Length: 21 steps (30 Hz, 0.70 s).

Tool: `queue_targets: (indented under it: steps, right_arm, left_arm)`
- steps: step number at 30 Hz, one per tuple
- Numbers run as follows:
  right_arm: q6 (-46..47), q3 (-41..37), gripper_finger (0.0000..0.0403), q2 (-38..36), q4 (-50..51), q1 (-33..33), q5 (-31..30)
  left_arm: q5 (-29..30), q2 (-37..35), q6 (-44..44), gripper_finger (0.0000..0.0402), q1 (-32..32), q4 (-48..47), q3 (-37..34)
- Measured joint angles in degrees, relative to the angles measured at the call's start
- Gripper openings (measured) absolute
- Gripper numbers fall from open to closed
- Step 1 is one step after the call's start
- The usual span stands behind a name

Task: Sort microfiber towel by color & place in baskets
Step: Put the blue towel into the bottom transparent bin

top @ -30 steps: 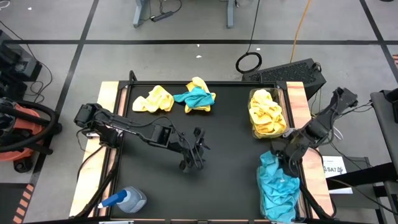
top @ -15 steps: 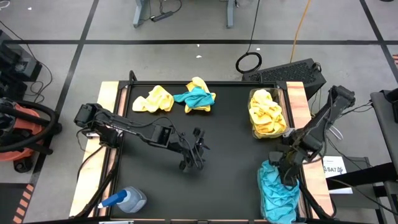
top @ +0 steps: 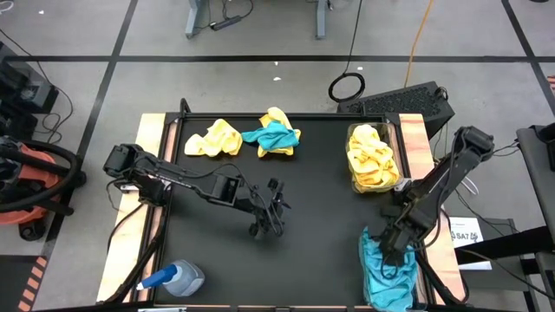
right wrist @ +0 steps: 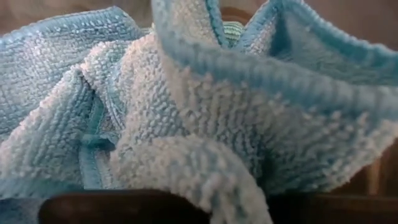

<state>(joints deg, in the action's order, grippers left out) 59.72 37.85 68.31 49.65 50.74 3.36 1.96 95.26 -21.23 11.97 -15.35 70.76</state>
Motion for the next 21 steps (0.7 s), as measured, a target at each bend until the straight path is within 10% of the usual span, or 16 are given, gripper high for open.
queue_targets:
  steps: [21]
  right_arm:
    - [6.0, -0.1, 0.0162, -5.1, -0.4, 0.0, 1.5]
  left_arm:
    - [0.0, 0.0, 0.0, 0.0247, 0.0, -0.2, 0.0]
